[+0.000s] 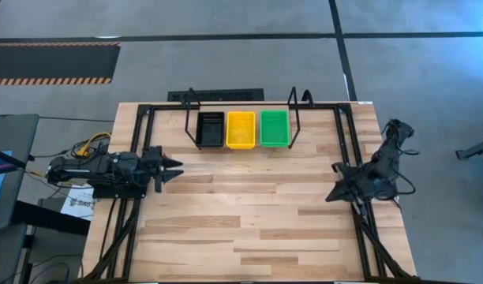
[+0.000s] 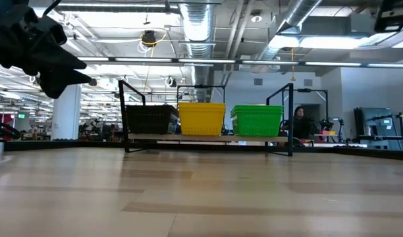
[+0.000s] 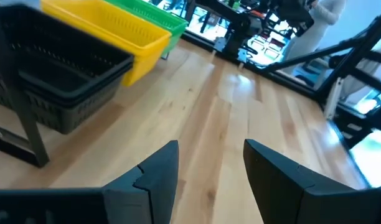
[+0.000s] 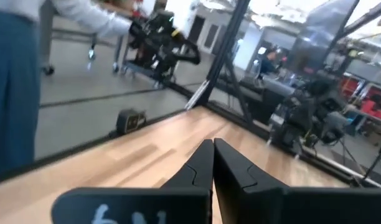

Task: Stack baskets on shelf by color
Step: Return to Home Position

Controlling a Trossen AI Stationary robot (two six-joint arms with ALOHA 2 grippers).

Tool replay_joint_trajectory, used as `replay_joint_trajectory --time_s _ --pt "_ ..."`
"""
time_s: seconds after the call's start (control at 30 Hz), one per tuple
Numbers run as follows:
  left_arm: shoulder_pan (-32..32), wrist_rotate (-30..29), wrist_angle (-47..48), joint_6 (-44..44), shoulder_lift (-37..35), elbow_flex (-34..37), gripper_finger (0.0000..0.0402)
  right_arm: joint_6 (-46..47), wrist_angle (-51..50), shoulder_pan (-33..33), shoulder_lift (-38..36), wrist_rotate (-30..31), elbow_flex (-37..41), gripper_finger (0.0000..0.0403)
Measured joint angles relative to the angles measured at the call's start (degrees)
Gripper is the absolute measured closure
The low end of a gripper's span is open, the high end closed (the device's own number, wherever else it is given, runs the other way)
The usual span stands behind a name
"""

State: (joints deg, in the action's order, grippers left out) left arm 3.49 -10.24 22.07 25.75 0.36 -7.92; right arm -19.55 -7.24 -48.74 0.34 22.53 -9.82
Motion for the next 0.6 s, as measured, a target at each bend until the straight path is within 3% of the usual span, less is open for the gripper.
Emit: replay_joint_trajectory --time_s 0.33,0.6 --pt "0.0 -0.91 -0.14 -5.2 0.0 0.0 0.0233 -3.53 -3.01 0.56 -0.02 -5.72 0.32 0.0376" --pt "0.0 -0.91 -0.17 -5.21 0.0 0.0 0.0233 -10.42 12.29 7.57 0.07 -6.04 9.27 0.0375"
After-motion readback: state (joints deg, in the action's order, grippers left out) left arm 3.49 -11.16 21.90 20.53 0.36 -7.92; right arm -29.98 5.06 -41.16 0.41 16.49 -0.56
